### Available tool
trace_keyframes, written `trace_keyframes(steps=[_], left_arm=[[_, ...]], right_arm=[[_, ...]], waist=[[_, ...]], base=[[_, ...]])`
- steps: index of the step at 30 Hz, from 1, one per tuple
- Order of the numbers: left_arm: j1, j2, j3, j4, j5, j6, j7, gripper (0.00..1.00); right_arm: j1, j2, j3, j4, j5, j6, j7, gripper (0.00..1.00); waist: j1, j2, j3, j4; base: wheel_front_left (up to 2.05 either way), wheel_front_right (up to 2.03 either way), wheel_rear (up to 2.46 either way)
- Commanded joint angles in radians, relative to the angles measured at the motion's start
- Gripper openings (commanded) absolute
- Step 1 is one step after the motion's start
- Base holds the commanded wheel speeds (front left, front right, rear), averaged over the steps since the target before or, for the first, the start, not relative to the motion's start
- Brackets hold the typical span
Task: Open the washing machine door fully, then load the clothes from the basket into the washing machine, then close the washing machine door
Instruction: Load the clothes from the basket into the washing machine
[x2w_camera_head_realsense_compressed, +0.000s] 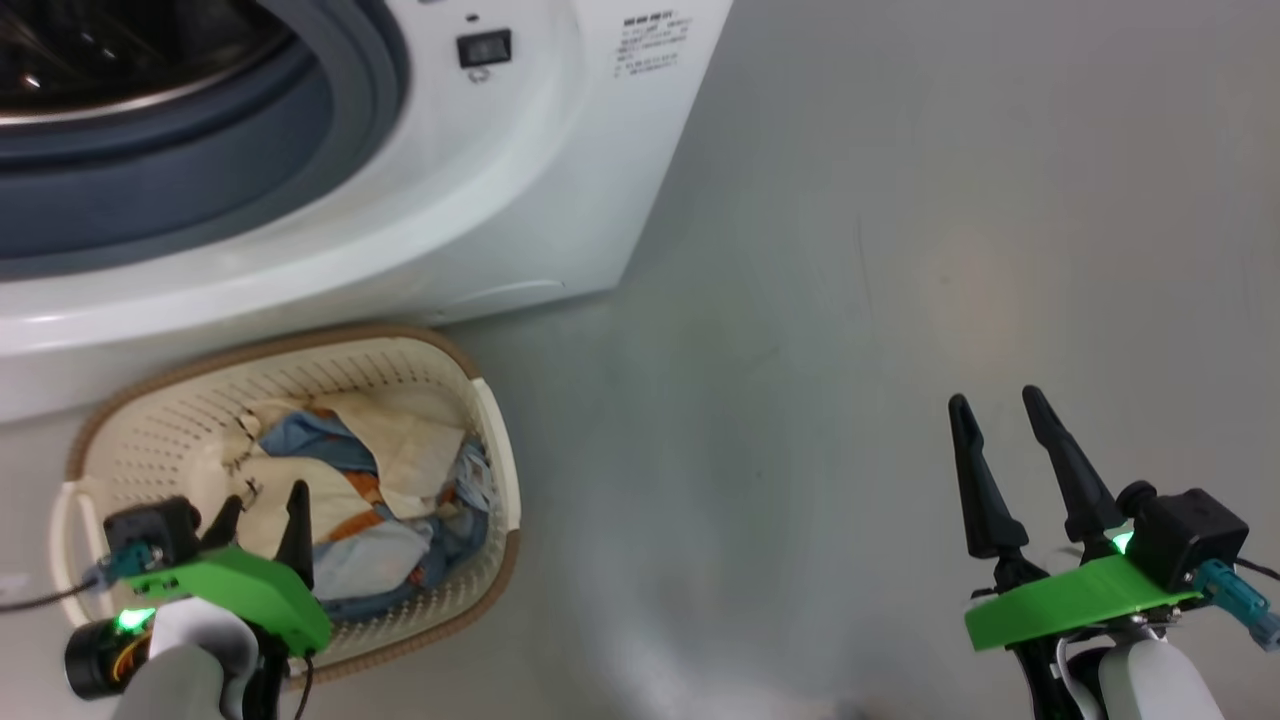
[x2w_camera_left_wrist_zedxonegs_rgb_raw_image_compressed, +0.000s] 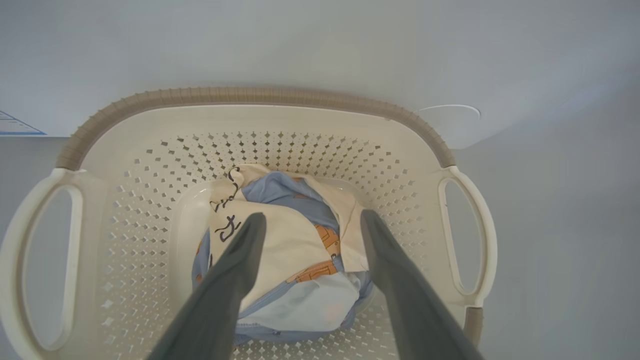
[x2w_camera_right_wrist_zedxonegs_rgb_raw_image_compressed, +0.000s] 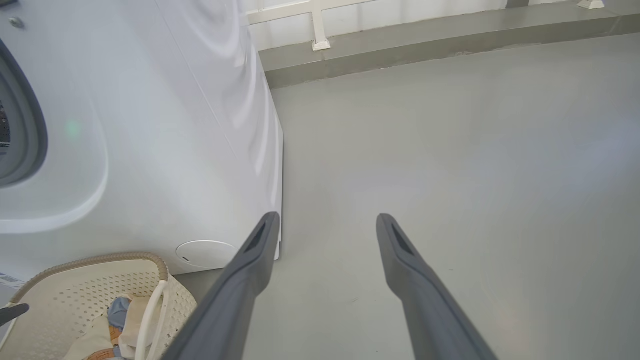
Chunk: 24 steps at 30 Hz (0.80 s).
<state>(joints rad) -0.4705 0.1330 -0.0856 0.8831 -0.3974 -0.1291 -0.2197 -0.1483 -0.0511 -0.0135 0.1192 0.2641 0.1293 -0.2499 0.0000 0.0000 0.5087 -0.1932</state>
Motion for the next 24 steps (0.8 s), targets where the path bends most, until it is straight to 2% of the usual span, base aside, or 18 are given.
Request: trace_keyframes(steps=[1, 13, 24], left_arm=[[-0.025, 0.029, 0.028, 0.018, -0.01, -0.001, 0.007, 1.0], [-0.171, 0.048, -0.017, 0.213, -0.041, -0.001, 0.05, 1.0], [-0.275, 0.088, -0.074, 0.345, -0.007, 0.009, 0.084, 1.0]], right_arm=[[-0.012, -0.001, 0.024, -0.022, 0.013, 0.001, -0.012, 1.0], [-0.06, -0.007, 0.02, -0.039, 0.017, 0.001, -0.012, 1.0], [-0.072, -0.022, 0.01, -0.066, 0.028, 0.001, -0.012, 1.0]], waist=[[0.0, 0.0, 0.066, -0.028], [0.0, 0.0, 0.163, -0.042], [0.0, 0.0, 0.23, -0.058]], base=[[0.0, 0.0, 0.0], [0.0, 0.0, 0.0], [0.0, 0.0, 0.0]])
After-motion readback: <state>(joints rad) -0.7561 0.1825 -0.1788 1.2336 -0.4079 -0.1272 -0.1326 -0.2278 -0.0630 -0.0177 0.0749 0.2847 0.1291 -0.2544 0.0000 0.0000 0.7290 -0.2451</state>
